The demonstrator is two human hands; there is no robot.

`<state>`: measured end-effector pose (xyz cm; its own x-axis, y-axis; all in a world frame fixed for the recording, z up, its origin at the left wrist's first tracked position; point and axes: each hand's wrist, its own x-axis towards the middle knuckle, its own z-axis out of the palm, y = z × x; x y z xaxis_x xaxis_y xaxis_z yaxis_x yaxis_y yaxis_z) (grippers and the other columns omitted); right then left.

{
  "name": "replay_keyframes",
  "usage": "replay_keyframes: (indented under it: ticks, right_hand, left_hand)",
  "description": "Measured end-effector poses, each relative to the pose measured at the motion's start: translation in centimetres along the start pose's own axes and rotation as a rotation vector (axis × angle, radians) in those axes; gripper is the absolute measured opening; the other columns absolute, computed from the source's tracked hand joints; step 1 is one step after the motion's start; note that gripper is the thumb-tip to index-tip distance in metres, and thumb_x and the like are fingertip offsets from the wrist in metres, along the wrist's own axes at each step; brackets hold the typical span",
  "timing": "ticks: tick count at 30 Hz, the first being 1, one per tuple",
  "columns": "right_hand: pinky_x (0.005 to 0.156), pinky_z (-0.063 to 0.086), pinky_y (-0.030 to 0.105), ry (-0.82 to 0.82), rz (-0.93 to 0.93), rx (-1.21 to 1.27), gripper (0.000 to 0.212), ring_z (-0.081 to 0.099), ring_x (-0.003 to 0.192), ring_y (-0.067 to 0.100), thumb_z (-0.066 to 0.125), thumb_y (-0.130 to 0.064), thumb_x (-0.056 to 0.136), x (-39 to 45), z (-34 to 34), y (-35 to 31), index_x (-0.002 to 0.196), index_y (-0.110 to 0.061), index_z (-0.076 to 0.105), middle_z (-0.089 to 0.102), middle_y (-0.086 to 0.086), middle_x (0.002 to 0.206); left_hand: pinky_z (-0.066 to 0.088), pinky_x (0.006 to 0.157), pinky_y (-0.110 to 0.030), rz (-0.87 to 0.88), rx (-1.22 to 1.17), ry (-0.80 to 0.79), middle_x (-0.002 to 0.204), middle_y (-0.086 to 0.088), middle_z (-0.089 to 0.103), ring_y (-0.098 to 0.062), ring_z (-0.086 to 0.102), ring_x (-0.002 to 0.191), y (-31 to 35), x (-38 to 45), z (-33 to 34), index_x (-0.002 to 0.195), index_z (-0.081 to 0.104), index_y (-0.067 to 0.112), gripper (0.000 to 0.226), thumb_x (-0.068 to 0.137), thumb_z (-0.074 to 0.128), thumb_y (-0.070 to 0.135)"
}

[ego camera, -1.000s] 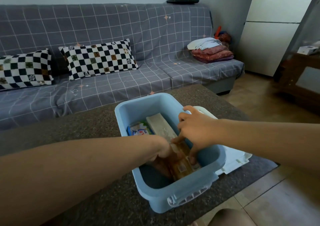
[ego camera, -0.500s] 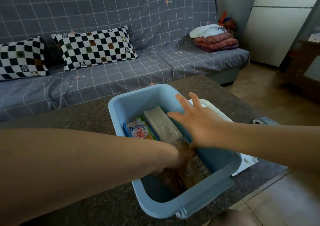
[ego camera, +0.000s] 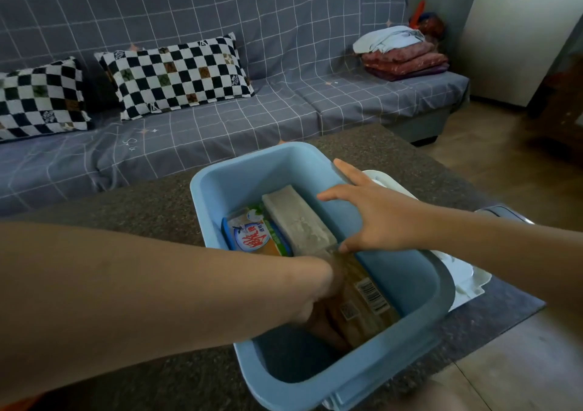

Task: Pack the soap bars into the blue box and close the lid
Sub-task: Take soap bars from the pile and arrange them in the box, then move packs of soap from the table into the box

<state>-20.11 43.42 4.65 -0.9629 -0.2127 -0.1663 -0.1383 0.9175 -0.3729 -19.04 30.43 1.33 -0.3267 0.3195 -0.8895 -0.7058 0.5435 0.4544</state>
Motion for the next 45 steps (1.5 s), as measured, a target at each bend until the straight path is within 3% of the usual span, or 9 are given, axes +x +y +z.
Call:
replay_keyframes:
  ticks: [4,12,15,18,22,29,36,40,45]
  right_hand:
    - [0.099,0.040,0.036,0.025,0.046,0.021,0.078,0.038,0.133,0.029,0.074,-0.021,0.077,-0.1,0.0,-0.2,0.141,-0.035,0.032,0.000,0.001,0.159]
    - [0.087,0.035,0.020,0.107,0.064,0.214,0.080,0.045,0.127,0.018,0.073,-0.018,0.078,-0.7,0.1,-0.5,0.143,-0.042,0.031,0.028,-0.007,0.154]
    - [0.089,0.039,0.023,0.124,0.097,0.285,0.077,0.045,0.128,0.020,0.073,-0.022,0.079,-1.1,0.5,-1.2,0.142,-0.041,0.033,0.029,-0.005,0.154]
    - [0.101,0.036,0.030,0.151,0.137,0.339,0.074,0.035,0.136,0.022,0.071,-0.024,0.081,-1.5,1.0,-2.4,0.143,-0.039,0.033,0.025,-0.003,0.156]
    - [0.098,0.036,0.028,0.209,0.194,0.412,0.067,0.038,0.134,0.023,0.069,-0.027,0.082,-2.1,1.9,-4.2,0.141,-0.033,0.038,0.031,0.002,0.153]
    - [0.092,0.036,0.027,0.572,0.081,0.224,0.036,0.049,0.122,0.018,0.061,-0.028,0.087,-5.0,0.9,-7.3,0.123,-0.022,0.059,0.054,0.004,0.132]
    - [0.077,0.035,-0.002,0.666,-0.207,0.385,0.019,0.049,0.098,-0.003,0.056,-0.019,0.090,-9.1,2.8,-15.9,0.105,-0.023,0.067,0.057,-0.013,0.105]
    - [0.080,0.042,0.008,0.620,-0.320,0.473,0.019,0.055,0.093,0.001,0.055,-0.017,0.091,-9.6,5.8,-20.5,0.103,-0.025,0.067,0.060,-0.012,0.101]
    - [0.075,0.036,-0.007,0.500,-0.384,0.506,0.023,0.052,0.087,-0.010,0.054,-0.014,0.091,-8.6,10.1,-25.5,0.109,-0.022,0.065,0.058,-0.012,0.103]
  left_hand:
    - [0.040,0.103,-0.049,-0.010,0.033,-0.011,0.085,-0.012,0.057,-0.035,0.051,0.126,-0.2,0.4,0.1,0.080,0.050,0.007,0.033,0.102,0.030,0.022]
    - [0.043,0.105,-0.042,-0.022,0.296,0.113,0.080,-0.012,0.057,-0.032,0.052,0.126,0.2,-2.2,-0.4,0.083,0.051,0.006,0.033,0.101,0.034,0.029]
    - [0.043,0.103,-0.042,0.022,0.336,0.175,0.114,-0.019,0.060,-0.035,0.048,0.128,-0.2,-3.0,-0.9,0.119,0.054,0.006,0.036,0.099,0.039,0.033]
    - [0.033,0.112,-0.046,0.215,0.355,0.344,0.149,-0.014,0.037,-0.032,0.036,0.138,-0.5,-4.6,-1.8,0.146,0.029,0.012,0.055,0.099,0.039,0.039]
    - [0.056,0.082,-0.036,0.313,0.352,0.404,0.123,-0.016,0.061,-0.028,0.063,0.108,-1.9,-8.1,-2.9,0.131,0.047,0.011,0.045,0.095,0.048,0.038]
    - [0.045,0.070,-0.028,0.820,0.512,0.677,0.087,-0.001,0.061,-0.010,0.054,0.073,-6.7,-12.6,-3.6,0.108,0.063,0.012,0.031,0.098,0.039,0.030]
    - [0.055,0.082,-0.031,1.001,0.307,0.774,0.107,0.007,0.064,-0.009,0.064,0.094,-13.2,-15.7,-5.2,0.120,0.057,0.027,0.028,0.097,0.041,0.031]
    - [0.057,0.082,-0.038,0.982,0.306,0.893,0.099,0.007,0.067,-0.012,0.068,0.088,-17.6,-17.3,-7.5,0.117,0.058,0.029,0.025,0.097,0.043,0.030]
    - [0.056,0.081,-0.043,0.868,0.249,0.990,0.094,0.005,0.068,-0.017,0.069,0.086,-23.5,-18.0,-11.0,0.115,0.058,0.031,0.024,0.095,0.047,0.029]
